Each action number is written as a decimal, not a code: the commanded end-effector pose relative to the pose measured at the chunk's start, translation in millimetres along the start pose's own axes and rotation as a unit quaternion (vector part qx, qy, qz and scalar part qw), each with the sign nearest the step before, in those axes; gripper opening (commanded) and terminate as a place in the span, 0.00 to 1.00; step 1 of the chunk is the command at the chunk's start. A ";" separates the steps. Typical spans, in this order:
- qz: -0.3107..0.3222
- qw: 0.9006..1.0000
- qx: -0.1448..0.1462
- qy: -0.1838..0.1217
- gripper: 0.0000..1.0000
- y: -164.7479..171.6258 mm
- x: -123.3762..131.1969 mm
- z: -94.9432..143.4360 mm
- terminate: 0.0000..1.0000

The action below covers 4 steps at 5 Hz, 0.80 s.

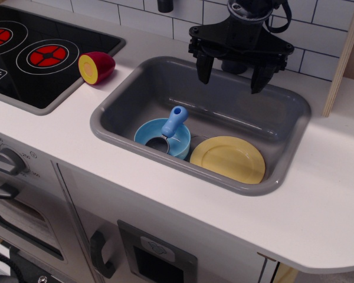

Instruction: Take spoon out of bowl sink

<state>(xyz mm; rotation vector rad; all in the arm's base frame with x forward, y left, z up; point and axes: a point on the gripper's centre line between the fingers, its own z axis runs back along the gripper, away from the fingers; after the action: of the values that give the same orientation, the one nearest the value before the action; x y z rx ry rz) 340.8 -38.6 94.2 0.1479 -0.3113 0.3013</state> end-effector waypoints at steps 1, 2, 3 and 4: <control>0.000 1.000 0.000 0.000 1.00 0.0 0.0 0.0 0.00; -0.094 0.995 -0.038 -0.015 1.00 19.3 -1.2 0.3 0.00; -0.136 0.989 -0.063 0.006 1.00 36.9 3.5 -6.4 0.00; -0.163 0.983 -0.083 0.018 1.00 51.3 7.9 -16.8 0.00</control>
<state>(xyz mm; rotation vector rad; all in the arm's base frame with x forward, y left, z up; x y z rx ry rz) 328.4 15.4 71.8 0.0260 -0.2228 -0.0489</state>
